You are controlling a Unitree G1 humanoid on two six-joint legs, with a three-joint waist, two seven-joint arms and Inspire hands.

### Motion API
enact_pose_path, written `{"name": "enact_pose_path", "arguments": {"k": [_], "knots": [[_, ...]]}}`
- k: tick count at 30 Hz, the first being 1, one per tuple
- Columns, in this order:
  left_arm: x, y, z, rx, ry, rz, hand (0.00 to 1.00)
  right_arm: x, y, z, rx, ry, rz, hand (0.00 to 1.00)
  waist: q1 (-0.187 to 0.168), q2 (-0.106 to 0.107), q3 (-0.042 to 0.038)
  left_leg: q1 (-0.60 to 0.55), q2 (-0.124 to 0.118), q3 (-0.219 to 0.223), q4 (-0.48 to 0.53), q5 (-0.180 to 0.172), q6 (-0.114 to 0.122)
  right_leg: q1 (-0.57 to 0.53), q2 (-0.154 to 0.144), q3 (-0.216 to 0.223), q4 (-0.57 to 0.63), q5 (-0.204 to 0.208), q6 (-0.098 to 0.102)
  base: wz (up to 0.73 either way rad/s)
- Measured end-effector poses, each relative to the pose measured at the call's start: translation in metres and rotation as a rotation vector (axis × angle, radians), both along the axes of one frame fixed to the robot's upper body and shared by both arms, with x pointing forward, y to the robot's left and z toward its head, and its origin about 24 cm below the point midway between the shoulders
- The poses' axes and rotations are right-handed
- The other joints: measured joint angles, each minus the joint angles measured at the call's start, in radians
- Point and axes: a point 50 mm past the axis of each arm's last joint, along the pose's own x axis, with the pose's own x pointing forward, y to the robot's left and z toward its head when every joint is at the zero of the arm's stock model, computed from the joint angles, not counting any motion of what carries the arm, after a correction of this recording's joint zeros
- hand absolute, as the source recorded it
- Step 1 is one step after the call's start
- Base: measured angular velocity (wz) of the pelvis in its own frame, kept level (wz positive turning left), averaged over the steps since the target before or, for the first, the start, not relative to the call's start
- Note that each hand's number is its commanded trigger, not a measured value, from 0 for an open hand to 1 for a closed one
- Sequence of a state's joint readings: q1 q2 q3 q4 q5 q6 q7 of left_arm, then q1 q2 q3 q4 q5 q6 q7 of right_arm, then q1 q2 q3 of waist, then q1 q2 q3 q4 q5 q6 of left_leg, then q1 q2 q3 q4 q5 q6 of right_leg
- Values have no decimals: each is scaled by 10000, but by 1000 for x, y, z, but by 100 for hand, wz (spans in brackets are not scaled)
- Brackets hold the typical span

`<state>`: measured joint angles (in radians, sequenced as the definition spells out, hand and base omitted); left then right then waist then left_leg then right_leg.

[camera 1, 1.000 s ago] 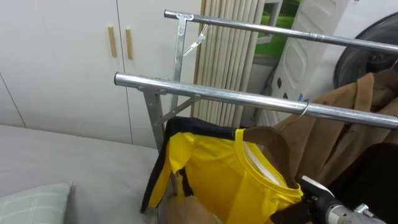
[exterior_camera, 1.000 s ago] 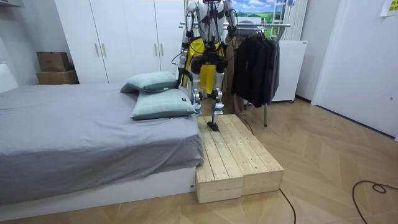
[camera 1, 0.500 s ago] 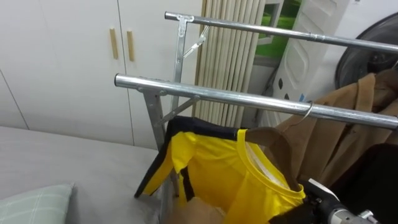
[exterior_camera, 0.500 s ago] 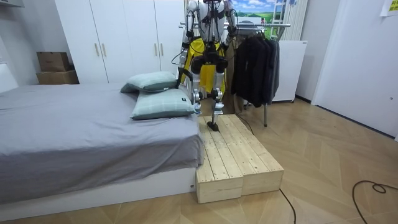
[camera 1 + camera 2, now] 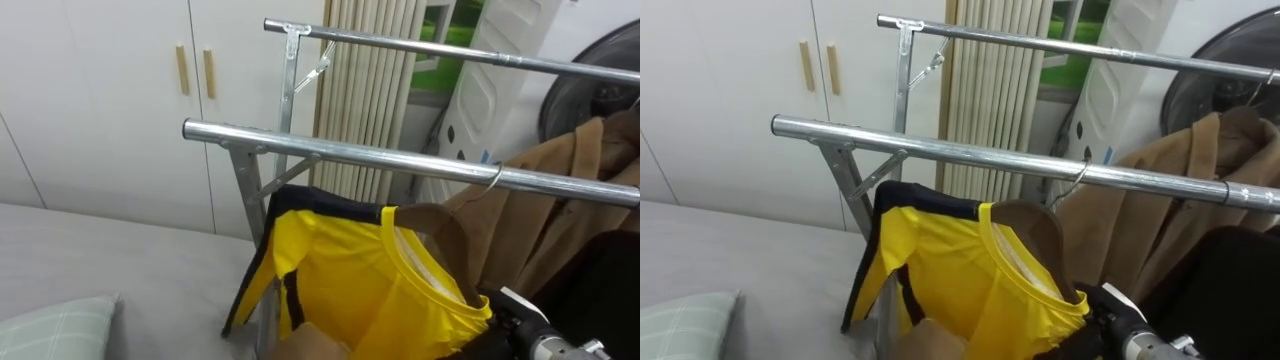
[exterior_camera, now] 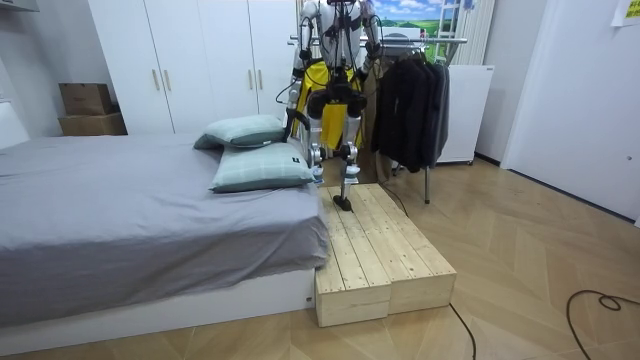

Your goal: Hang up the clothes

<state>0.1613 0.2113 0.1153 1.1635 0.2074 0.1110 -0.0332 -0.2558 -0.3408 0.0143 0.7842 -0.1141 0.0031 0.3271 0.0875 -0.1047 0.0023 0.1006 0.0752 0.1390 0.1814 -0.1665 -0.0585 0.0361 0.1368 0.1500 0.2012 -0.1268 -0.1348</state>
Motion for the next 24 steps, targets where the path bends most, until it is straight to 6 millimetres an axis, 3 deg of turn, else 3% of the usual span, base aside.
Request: {"name": "enact_pose_path", "arguments": {"k": [24], "knots": [[-8, -1, -1, -6, 214, 85, 0, 0, -3, 4, 292, -608, -1009, 0, -14, -16, 6, 96, -23, 152, -104, -15, 22, -28, 57, 374, 29, -52, 22, -3]]}}
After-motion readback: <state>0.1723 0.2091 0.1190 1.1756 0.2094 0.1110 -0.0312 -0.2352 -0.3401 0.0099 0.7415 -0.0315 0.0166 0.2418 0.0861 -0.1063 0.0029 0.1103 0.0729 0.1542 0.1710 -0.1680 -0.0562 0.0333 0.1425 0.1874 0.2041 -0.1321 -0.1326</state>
